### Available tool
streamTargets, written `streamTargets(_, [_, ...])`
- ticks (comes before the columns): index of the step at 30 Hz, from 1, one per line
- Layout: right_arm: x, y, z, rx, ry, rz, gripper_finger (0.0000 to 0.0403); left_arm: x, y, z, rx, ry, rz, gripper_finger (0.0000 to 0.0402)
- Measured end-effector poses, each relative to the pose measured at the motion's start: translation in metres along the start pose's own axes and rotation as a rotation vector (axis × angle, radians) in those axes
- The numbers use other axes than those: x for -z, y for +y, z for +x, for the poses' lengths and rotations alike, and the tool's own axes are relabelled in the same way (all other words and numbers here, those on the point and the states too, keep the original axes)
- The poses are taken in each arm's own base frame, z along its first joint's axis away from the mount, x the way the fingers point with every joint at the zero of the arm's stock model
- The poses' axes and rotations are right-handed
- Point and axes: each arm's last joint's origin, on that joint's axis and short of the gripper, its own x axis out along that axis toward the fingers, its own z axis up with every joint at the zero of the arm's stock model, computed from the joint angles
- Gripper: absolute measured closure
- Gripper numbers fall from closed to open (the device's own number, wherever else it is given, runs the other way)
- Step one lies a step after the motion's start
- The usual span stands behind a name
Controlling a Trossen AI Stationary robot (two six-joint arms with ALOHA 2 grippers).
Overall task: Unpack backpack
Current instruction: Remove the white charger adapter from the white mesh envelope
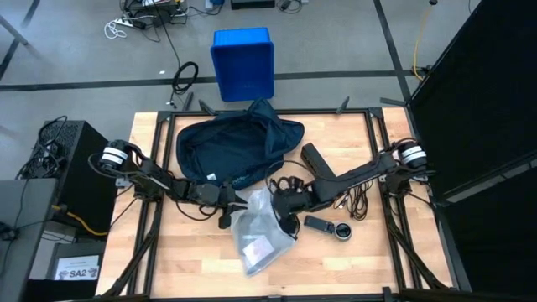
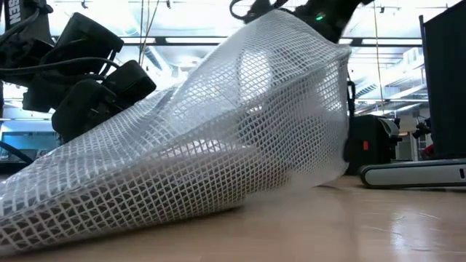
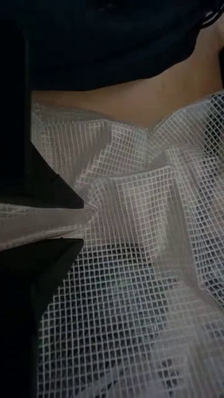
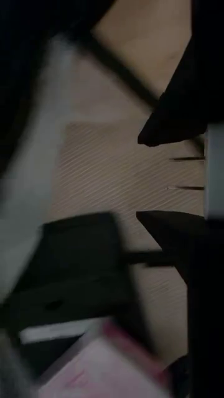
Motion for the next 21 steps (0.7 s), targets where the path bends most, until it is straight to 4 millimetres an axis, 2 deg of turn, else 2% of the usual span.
streamTargets(4, [0.011,-0.002,-0.014,0.066,0.078,0.002,0.0266,0.000,0.000,0.000,0.000,0.001,-0.001,0.0339])
streamTargets(9, [0.016,0.005,-0.041,0.038,0.043,-0.018,0.0266,0.000,0.000,0.000,-0.001,0.004,-0.001,0.0339])
streamTargets(13, [0.024,0.003,-0.054,0.133,0.024,-0.016,0.0266,0.000,0.000,0.000,-0.001,0.004,-0.001,0.0339])
streamTargets(16, [0.038,-0.005,-0.048,0.157,0.041,0.015,0.0266,0.000,0.000,0.000,-0.001,0.004,-0.001,0.0339])
streamTargets(21, [0.076,-0.024,-0.028,0.178,0.084,0.107,0.0266,0.000,0.000,0.000,-0.001,0.004,-0.002,0.0339])
